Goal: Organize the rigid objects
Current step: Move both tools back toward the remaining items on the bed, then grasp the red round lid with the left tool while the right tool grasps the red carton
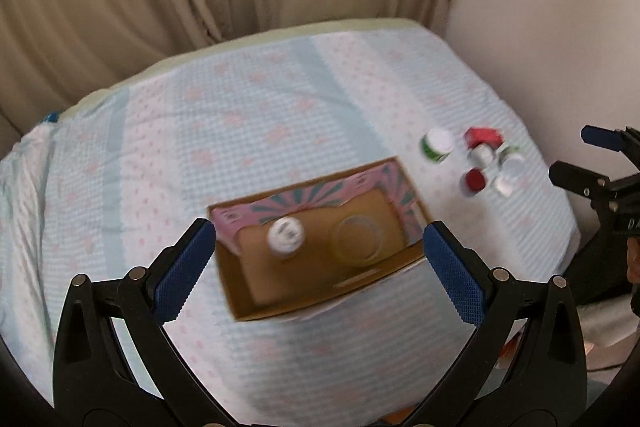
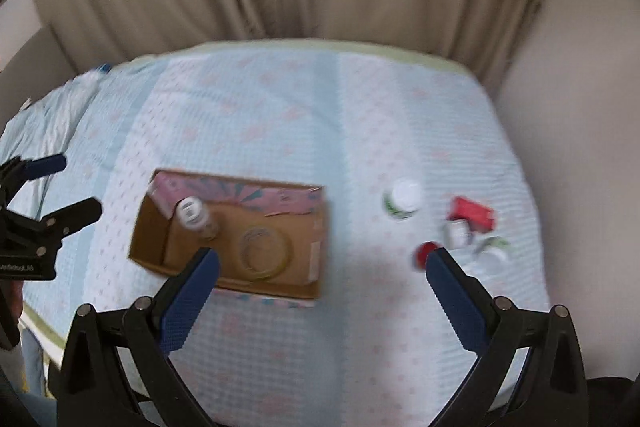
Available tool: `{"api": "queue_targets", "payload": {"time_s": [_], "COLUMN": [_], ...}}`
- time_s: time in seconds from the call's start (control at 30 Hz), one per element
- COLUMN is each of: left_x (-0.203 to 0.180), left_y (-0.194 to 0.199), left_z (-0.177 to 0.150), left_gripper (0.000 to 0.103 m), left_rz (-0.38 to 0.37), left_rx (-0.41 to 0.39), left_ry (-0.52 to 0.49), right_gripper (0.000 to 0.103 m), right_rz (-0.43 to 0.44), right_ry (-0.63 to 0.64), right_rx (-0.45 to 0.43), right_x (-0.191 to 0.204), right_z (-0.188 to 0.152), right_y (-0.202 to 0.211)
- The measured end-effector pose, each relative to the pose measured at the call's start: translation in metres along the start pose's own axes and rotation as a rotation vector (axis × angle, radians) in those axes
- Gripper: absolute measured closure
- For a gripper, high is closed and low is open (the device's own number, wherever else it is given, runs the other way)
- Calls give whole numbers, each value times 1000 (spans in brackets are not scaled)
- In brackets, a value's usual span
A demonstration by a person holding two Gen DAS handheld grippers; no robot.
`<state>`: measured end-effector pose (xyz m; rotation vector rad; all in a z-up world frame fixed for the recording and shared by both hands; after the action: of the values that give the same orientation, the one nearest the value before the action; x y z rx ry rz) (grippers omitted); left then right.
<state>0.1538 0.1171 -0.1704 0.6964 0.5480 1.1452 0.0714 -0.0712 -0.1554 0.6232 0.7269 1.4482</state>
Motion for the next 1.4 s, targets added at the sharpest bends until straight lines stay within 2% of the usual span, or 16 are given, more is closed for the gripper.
{"api": "queue_targets", "payload": {"time_s": [0.17, 0.23, 0.33, 0.47, 0.67, 0.8, 1.0, 1.1, 1.4], "left_x": [-61, -88, -127, -183, -251, -287, -322, -330, -338], "left_y": [-2, -10, -27, -62, -127, -174, -232, -261, -333], "left_z": [15, 20, 29, 37, 22, 4, -13, -22, -53], "left_gripper": [0, 0, 0, 0, 0, 1, 1, 4, 6], "left_rz": [15, 36, 85, 92, 51, 21, -25, -27, -34], "left_rx": [-33, -40, -32, -25, 67, 147, 191, 217, 288], "left_ry": [23, 25, 30, 51, 72, 62, 4, -17, -18], "right_gripper": [0, 0, 0, 0, 0, 0, 0, 0, 1], "right_rz": [9, 16, 34, 83, 135, 117, 106, 103, 178], "right_ry": [-100, -100, -51, 10, 107, 179, 326, 431, 757], "right_rx": [-49, -59, -59, -62, -34, -14, 40, 78, 196], "right_x": [-73, -98, -143, -193, -244, -265, -286, -289, -275], "right_z": [5, 8, 11, 17, 27, 29, 17, 5, -35], "right_y": [15, 15, 7, -13, -54, -88, -143, -174, -263]}}
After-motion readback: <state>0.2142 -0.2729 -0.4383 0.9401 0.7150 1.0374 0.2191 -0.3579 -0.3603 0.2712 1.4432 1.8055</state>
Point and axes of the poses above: each gripper's, at about its wrist camera, not at the fingertips, and y roughly against the way its jaws point, x to its left, z to its top, the point moved 3 cm from there along -y, roughly the way its jaws point, and after that the axes turned 8 degrees about -x, right-handed, at the moved point
